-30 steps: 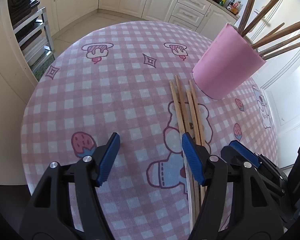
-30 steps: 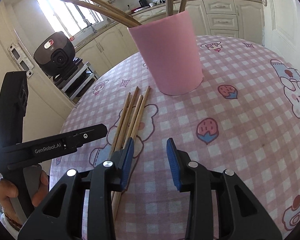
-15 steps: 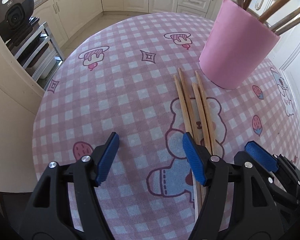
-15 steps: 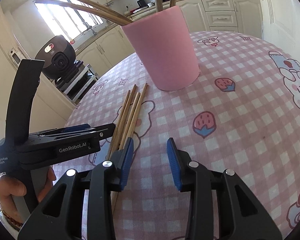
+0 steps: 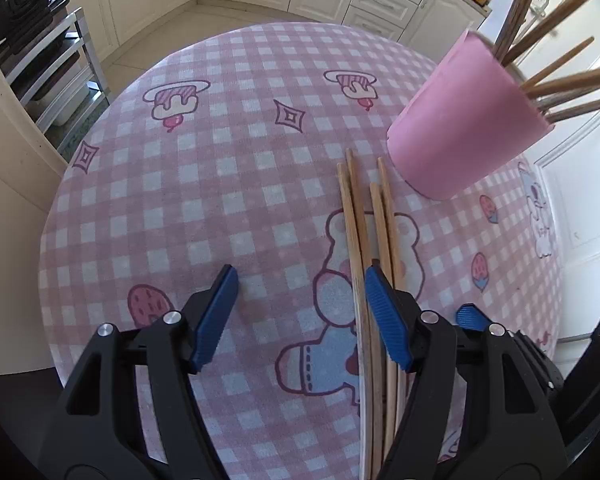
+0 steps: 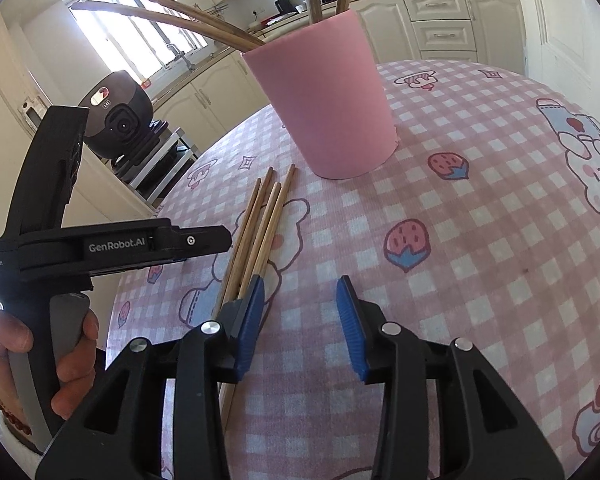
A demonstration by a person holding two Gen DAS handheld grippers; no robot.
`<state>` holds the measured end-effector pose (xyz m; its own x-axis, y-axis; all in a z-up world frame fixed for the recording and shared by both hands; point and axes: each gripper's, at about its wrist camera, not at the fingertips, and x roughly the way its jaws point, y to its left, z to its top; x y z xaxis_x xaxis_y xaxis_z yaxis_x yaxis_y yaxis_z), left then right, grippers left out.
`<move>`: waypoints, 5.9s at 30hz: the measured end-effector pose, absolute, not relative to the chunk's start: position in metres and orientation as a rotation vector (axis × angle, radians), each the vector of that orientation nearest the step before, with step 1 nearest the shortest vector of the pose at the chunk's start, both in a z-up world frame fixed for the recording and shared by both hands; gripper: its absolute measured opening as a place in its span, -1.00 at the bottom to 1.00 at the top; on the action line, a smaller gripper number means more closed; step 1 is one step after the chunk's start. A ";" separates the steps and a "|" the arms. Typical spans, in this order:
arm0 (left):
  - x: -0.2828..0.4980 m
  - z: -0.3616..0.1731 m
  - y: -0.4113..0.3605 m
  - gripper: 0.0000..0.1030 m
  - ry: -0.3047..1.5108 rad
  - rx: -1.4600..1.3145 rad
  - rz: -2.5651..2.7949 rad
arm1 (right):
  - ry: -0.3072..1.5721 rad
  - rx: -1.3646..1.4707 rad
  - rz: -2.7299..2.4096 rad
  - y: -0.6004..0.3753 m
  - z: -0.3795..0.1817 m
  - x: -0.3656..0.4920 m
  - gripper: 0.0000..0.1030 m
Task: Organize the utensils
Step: 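Move both open grippers down to the chopstick pile beside the cup, then grasp a chopstick with the right gripper while the left gripper grasps another, then lift both held chopsticks upright and lower them into the pink cup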
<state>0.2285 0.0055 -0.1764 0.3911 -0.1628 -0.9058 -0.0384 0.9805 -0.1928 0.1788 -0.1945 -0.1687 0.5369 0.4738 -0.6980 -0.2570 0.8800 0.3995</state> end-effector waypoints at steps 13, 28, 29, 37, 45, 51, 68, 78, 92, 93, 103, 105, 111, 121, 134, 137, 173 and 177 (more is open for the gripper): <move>0.232 -0.177 -0.005 0.28 1.177 -0.082 -0.062 | 0.914 0.253 0.441 -0.192 -0.168 0.180 -0.25; 0.232 -0.181 -0.016 0.15 1.184 0.004 -0.056 | 0.928 0.226 0.416 -0.193 -0.166 0.186 -0.20; 0.230 -0.180 -0.019 0.14 1.170 0.036 -0.057 | 0.927 0.222 0.414 -0.193 -0.165 0.187 -0.20; 0.221 -0.176 -0.006 -0.24 1.158 0.046 -0.104 | 0.939 0.194 0.430 -0.184 -0.160 0.197 -0.20; 0.221 -0.178 0.002 -0.47 1.134 0.018 -0.117 | 1.009 0.065 0.412 -0.149 -0.163 0.228 -0.38; 0.226 -0.179 0.004 -0.65 1.137 0.017 -0.142 | 1.053 0.034 0.397 -0.142 -0.162 0.242 -0.59; 0.233 -0.179 0.005 -0.83 1.150 -0.070 -0.206 | 1.086 -0.041 0.385 -0.127 -0.162 0.251 -0.89; 0.209 -0.153 0.007 -0.88 1.089 -0.132 -0.263 | 0.998 0.040 0.486 -0.154 -0.135 0.215 -0.91; 0.149 -0.055 -0.009 -0.89 0.823 -0.118 -0.351 | 0.735 0.111 0.523 -0.194 -0.059 0.161 -0.91; 0.146 -0.049 -0.010 -0.89 0.806 -0.121 -0.361 | 0.715 0.115 0.519 -0.196 -0.053 0.159 -0.91; 0.124 -0.003 -0.021 -0.89 0.668 -0.133 -0.389 | 0.544 0.105 0.445 -0.217 -0.013 0.139 -0.91; 0.124 0.006 -0.023 -0.89 0.645 -0.133 -0.394 | 0.519 0.106 0.434 -0.218 -0.006 0.134 -0.91; 0.127 0.026 -0.031 -0.89 0.588 -0.136 -0.394 | 0.468 0.106 0.409 -0.225 0.007 0.136 -0.91; 0.159 0.054 -0.049 -0.89 0.501 -0.128 -0.354 | 0.339 0.107 0.328 -0.233 0.033 0.149 -0.91; 0.198 0.070 -0.066 -0.89 0.354 -0.104 -0.250 | 0.185 0.067 0.231 -0.237 0.042 0.173 -0.91; 0.206 0.063 -0.069 -0.89 0.353 -0.104 -0.250 | 0.166 0.078 0.223 -0.240 0.041 0.180 -0.91; 0.221 0.005 -0.060 -0.86 0.518 -0.104 -0.252 | 0.102 0.109 0.303 -0.220 0.032 0.203 -0.91; 0.221 0.005 -0.060 -0.86 0.522 -0.103 -0.247 | 0.100 0.105 0.314 -0.222 0.030 0.200 -0.91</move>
